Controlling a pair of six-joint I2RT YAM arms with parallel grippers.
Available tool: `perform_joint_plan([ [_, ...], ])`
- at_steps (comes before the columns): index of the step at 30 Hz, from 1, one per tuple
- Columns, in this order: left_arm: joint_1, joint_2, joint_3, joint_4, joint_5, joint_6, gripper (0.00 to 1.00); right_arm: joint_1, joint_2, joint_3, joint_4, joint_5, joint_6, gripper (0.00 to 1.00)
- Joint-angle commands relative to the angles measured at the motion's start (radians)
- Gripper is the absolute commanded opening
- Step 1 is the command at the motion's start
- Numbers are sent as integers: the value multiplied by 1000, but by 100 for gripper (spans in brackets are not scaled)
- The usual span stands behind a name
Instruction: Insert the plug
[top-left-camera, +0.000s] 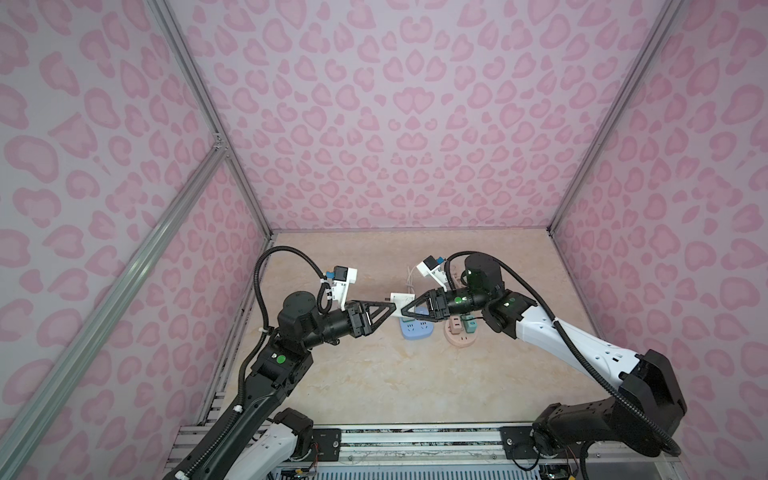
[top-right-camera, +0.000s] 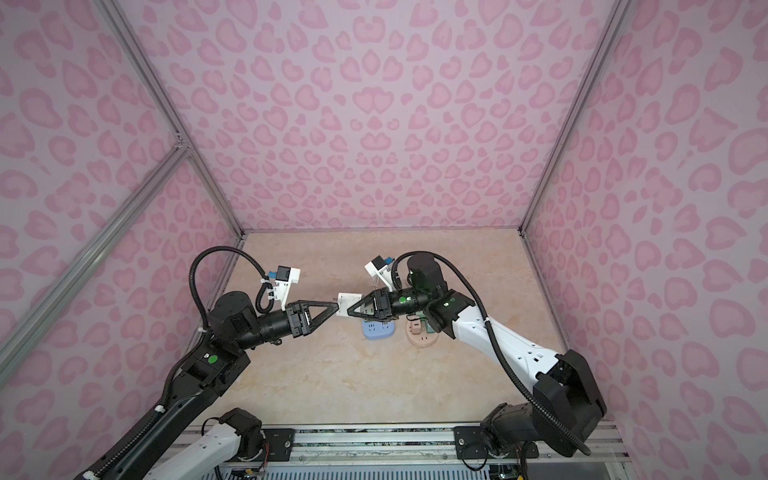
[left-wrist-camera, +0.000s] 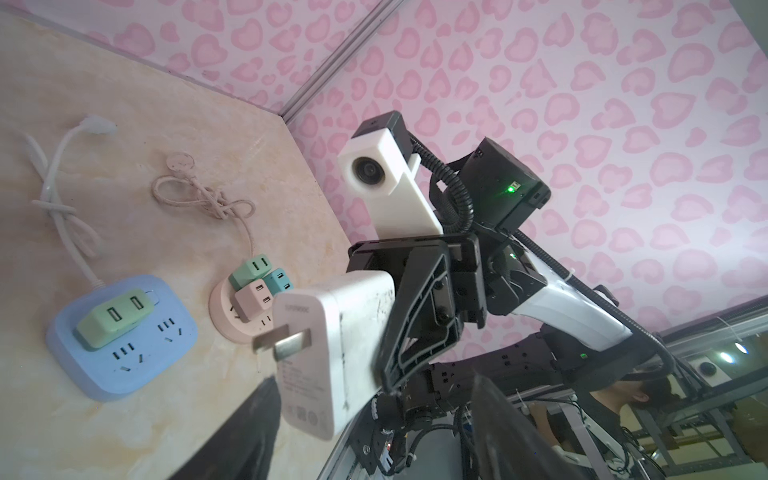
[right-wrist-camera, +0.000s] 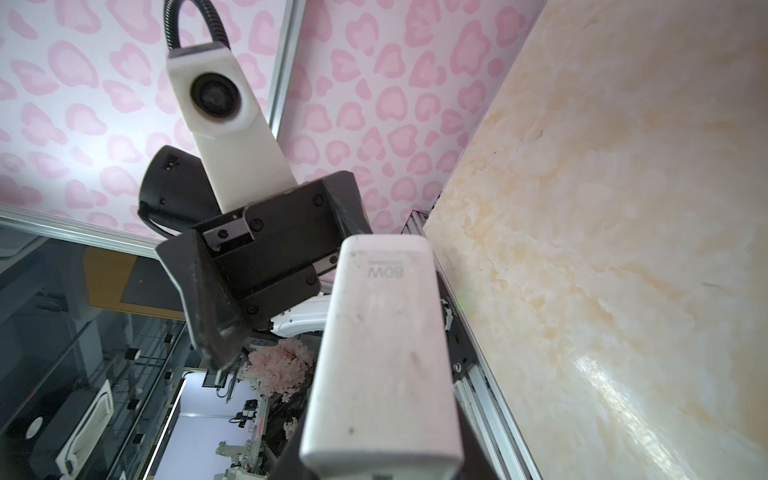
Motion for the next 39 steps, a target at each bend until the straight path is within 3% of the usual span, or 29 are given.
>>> perform_joint_plan([
  [1,0,7,-2,74,40,-15,73,2,11,-27,298,-49,177,0],
  [10,0,6,22,1,0,10,69,25,3,-52,305,-58,173,0],
  [15,0,26,24,17,-4,-11,64,46,4,-40,182,-60,88,0],
  [21,0,44,33,31,-8,-26,48,58,7,-41,169,-54,73,0],
  [26,0,53,30,46,-7,-39,20,62,13,-40,189,-48,76,0],
  [34,-3,56,3,76,-9,-65,3,61,64,-41,375,-54,197,0],
  [39,-2,29,-27,96,-67,-88,3,61,88,-57,499,-15,270,24],
])
